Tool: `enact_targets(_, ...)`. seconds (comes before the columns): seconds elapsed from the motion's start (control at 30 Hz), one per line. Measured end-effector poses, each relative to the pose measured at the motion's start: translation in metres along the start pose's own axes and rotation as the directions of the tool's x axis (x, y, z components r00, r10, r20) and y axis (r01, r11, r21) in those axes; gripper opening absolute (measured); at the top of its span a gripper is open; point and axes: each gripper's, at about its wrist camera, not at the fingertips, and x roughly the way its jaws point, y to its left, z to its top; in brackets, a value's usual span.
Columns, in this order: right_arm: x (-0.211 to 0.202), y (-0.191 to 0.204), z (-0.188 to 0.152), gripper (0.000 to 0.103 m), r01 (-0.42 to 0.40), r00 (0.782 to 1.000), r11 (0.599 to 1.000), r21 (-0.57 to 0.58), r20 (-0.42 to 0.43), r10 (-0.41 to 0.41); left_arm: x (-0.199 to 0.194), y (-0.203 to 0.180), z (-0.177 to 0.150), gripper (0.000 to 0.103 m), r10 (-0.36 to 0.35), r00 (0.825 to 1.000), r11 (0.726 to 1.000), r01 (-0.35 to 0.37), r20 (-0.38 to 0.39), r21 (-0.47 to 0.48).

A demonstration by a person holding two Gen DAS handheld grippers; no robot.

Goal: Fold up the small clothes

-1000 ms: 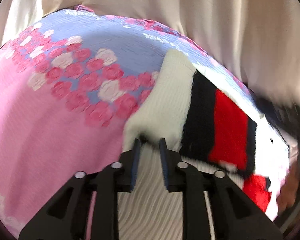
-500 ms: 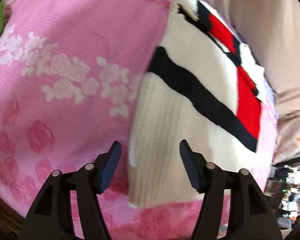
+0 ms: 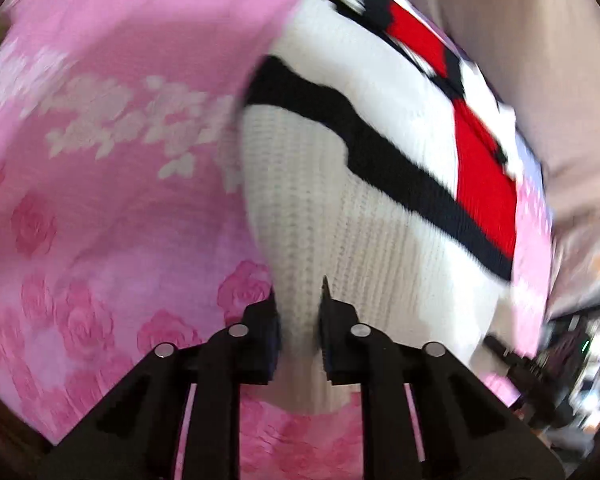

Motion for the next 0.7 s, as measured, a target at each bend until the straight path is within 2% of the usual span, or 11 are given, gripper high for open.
enact_targets(0.07, -0.009, -0.008, 0.007, 0.007, -0.046, 0.999, 0.999, 0.021, 0.021, 0.046, -0.014, -0.001, -0.005, 0.011, -0.001, 0.999, 0.999, 0.003, 0.051, -0.045)
enact_targets(0.1, -0.020, -0.010, 0.012, 0.007, -0.062, 0.997, 0.998, 0.002, 0.038, 0.062, -0.024, -0.006, -0.011, 0.010, 0.009, 0.997, 0.999, -0.005, 0.078, -0.050)
enact_targets(0.17, -0.040, -0.015, 0.016, 0.006, -0.063, 0.996, 0.997, -0.050, 0.061, 0.066, -0.040, -0.015, -0.024, 0.010, -0.016, 0.995, 0.998, 0.021, 0.102, -0.054)
enact_targets(0.27, -0.073, -0.032, 0.019, 0.005, -0.054, 0.996, 0.988, -0.142, 0.062, 0.063, -0.051, -0.032, -0.057, 0.009, -0.015, 0.997, 1.000, 0.015, 0.082, 0.000)
enact_targets(0.4, -0.089, -0.071, -0.008, 0.005, 0.040, 0.998, 0.967, -0.252, -0.038, -0.051, -0.042, -0.038, -0.118, 0.009, 0.025, 0.997, 0.997, -0.020, -0.068, 0.073)
enact_targets(0.47, -0.090, -0.092, -0.031, 0.005, 0.065, 0.987, 0.959, -0.275, -0.122, -0.101, -0.038, -0.028, -0.151, 0.008, 0.037, 0.985, 0.996, -0.023, -0.170, 0.088)
enact_targets(0.53, -0.091, -0.109, -0.068, 0.005, 0.077, 0.960, 0.947, -0.311, -0.232, -0.154, -0.047, -0.019, -0.167, 0.008, 0.032, 0.974, 0.996, -0.012, -0.223, 0.088)
enact_targets(0.57, -0.096, -0.114, -0.084, 0.005, 0.068, 0.948, 0.950, -0.305, -0.277, -0.156, -0.055, -0.019, -0.170, 0.008, 0.028, 0.973, 0.995, -0.004, -0.230, 0.103)
enact_targets(0.63, -0.106, -0.113, -0.097, 0.005, 0.045, 0.938, 0.962, -0.271, -0.319, -0.133, -0.072, -0.026, -0.164, 0.008, 0.018, 0.977, 0.990, 0.013, -0.214, 0.142)
enact_targets(0.67, -0.113, -0.109, -0.098, 0.005, 0.030, 0.941, 0.967, -0.253, -0.320, -0.112, -0.079, -0.033, -0.153, 0.008, 0.008, 0.983, 0.986, 0.023, -0.183, 0.167)
enact_targets(0.7, -0.121, -0.099, -0.090, 0.005, 0.010, 0.952, 0.970, -0.244, -0.295, -0.084, -0.089, -0.041, -0.135, 0.008, -0.006, 0.992, 0.981, 0.030, -0.124, 0.190)
